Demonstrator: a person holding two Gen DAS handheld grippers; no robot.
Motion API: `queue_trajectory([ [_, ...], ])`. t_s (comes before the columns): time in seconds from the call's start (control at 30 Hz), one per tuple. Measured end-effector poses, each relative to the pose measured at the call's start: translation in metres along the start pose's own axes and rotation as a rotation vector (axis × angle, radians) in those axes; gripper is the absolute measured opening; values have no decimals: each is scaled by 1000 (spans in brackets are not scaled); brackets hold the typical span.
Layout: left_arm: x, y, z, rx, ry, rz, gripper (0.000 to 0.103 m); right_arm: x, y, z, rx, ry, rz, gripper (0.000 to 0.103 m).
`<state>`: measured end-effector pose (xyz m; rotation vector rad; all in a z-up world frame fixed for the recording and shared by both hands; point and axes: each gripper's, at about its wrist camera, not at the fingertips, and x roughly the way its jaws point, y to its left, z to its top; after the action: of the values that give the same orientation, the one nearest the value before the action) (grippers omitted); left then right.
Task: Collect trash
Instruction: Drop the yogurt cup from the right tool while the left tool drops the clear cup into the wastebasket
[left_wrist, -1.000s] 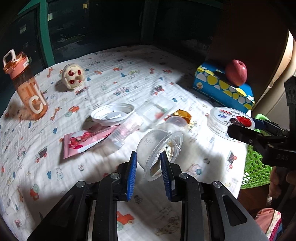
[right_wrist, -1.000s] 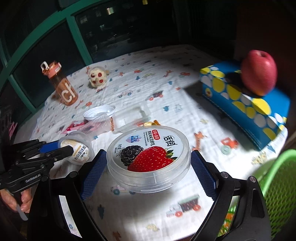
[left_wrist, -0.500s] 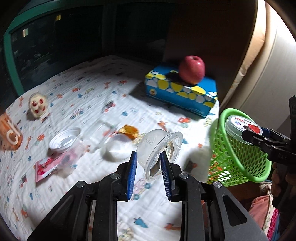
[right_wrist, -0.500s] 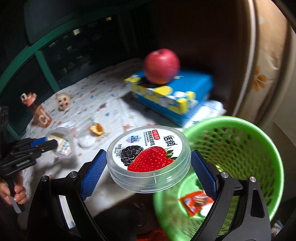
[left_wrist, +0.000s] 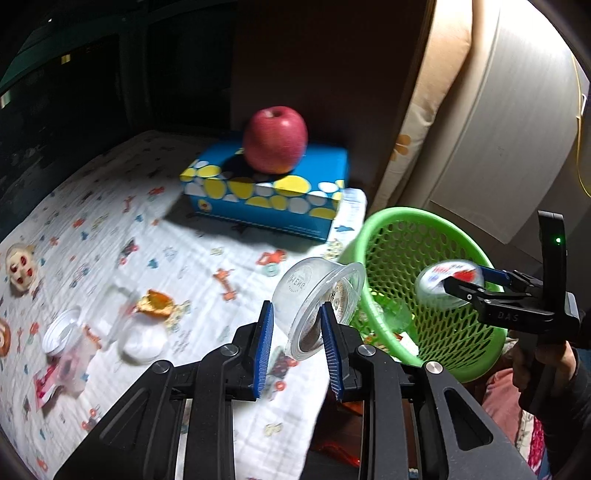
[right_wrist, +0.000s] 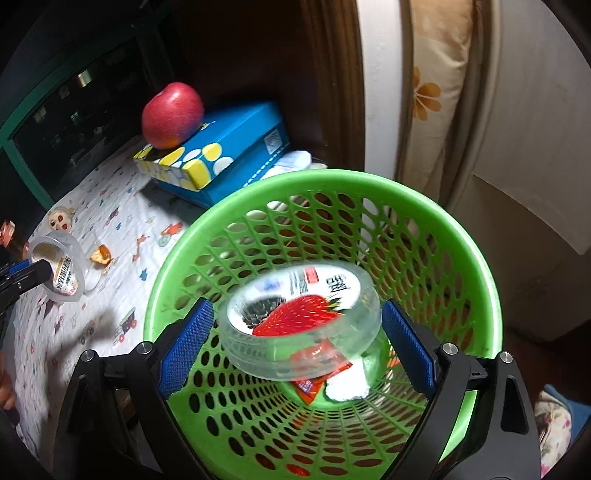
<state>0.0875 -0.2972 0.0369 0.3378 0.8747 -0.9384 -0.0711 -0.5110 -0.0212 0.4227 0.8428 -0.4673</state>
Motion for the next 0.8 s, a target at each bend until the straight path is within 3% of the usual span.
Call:
queue_trajectory([
  [0.57, 64, -84, 13, 108, 111, -122, 26, -37, -35, -10, 80, -88, -15, 93],
  [0.67, 73, -94, 11, 121, 132, -140, 30, -43, -38, -12, 93, -100, -13, 93],
  [0.73, 76, -98, 10, 125, 135, -139, 40, -46, -40, -14, 104, -106, -11, 93],
  [0.8, 76, -99, 8, 125, 136, -151, 42, -49, -40, -14, 109, -110, -6, 93],
])
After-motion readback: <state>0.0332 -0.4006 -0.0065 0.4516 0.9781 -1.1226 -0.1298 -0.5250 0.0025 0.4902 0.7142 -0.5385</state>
